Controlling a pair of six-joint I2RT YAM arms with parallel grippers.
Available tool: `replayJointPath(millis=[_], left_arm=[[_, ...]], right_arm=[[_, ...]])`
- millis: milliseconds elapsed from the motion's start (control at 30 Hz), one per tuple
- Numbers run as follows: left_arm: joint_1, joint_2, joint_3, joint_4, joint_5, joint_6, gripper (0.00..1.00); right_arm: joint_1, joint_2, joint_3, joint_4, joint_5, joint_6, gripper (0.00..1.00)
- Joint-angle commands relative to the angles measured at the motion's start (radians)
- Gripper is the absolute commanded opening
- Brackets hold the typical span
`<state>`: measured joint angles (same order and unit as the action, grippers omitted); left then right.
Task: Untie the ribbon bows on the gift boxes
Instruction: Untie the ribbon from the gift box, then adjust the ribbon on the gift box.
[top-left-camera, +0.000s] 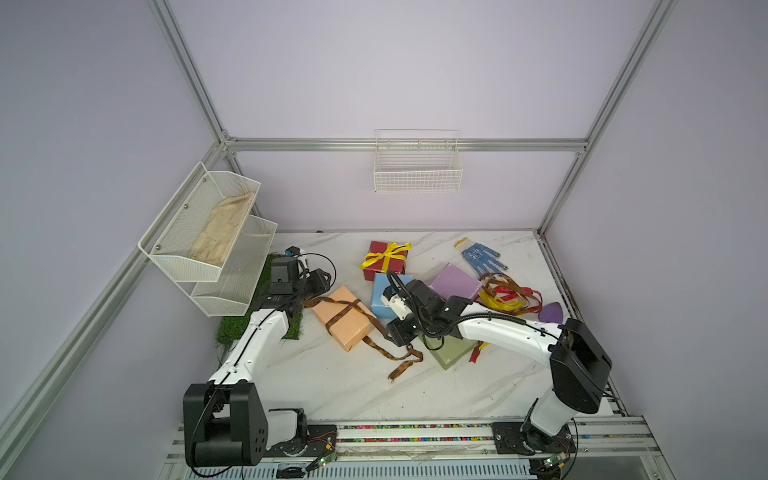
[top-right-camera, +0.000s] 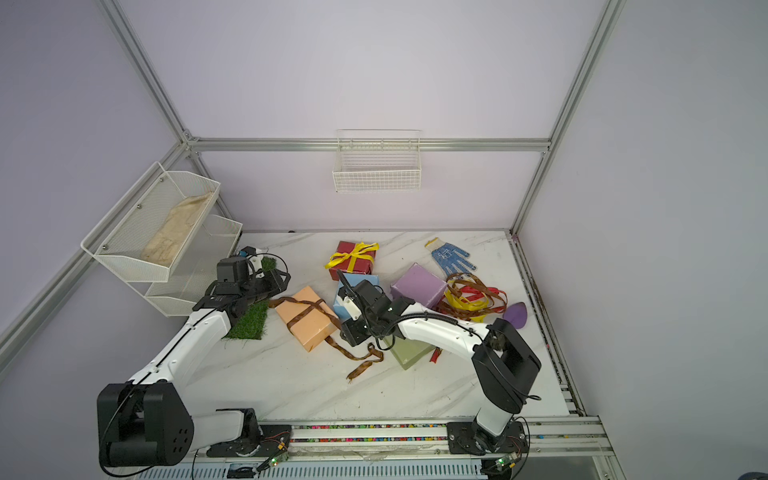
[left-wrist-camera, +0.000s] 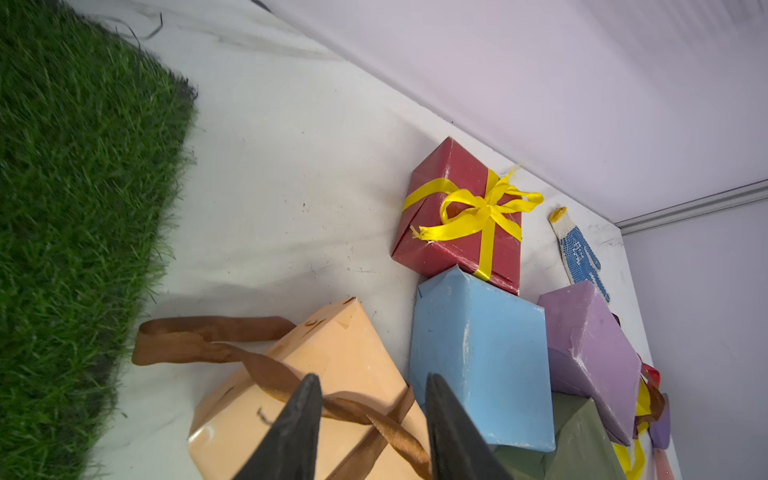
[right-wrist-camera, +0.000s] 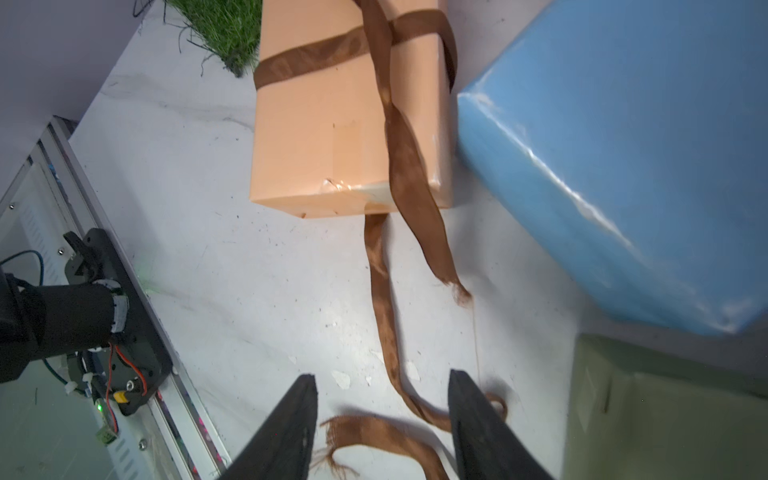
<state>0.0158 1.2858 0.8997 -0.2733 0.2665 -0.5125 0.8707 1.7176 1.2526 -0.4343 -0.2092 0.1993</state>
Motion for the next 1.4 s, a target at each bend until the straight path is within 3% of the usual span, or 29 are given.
replayJointPath(millis=[0,167,500,833,900,1033,1267,1333,1367], left_arm=[[0.006,-0.023,-0.072,0.047,0.038,-0.038,0.49],[0.005,-0.046,-0.146,0.043,-0.019,-0.034,0.59],[0.001,-0.062,-0.221,0.033,-0.073,-0.031,0.59],[-0.005,0.073,-0.2,0.08,-0.057,0.007,0.57],[-0.012,0.098,-0.192,0.088,-0.051,0.019,0.56],[-0.027,0.161,-0.171,0.092,-0.031,0.051,0.55],[-0.089,0.203,-0.138,0.092,-0.002,0.123,0.52],[-0.109,0.202,-0.132,0.091,0.02,0.146,0.52],[-0.12,0.201,-0.13,0.089,0.032,0.16,0.52]], right_arm=[[0.003,0.059,0.076,0.068,-0.056,-0.047,0.51],[0.001,0.184,0.18,0.08,-0.035,-0.107,0.55],[-0.005,0.36,0.351,0.08,0.004,-0.169,0.54],[-0.015,0.323,0.332,0.086,-0.004,-0.152,0.05],[-0.025,0.279,0.308,0.092,0.004,-0.162,0.0],[-0.076,0.228,0.304,0.099,0.045,-0.201,0.0],[-0.173,0.297,0.433,0.086,0.108,-0.251,0.0],[-0.174,0.338,0.503,0.015,0.194,-0.305,0.28],[-0.175,0.355,0.538,-0.05,0.178,-0.326,0.4]])
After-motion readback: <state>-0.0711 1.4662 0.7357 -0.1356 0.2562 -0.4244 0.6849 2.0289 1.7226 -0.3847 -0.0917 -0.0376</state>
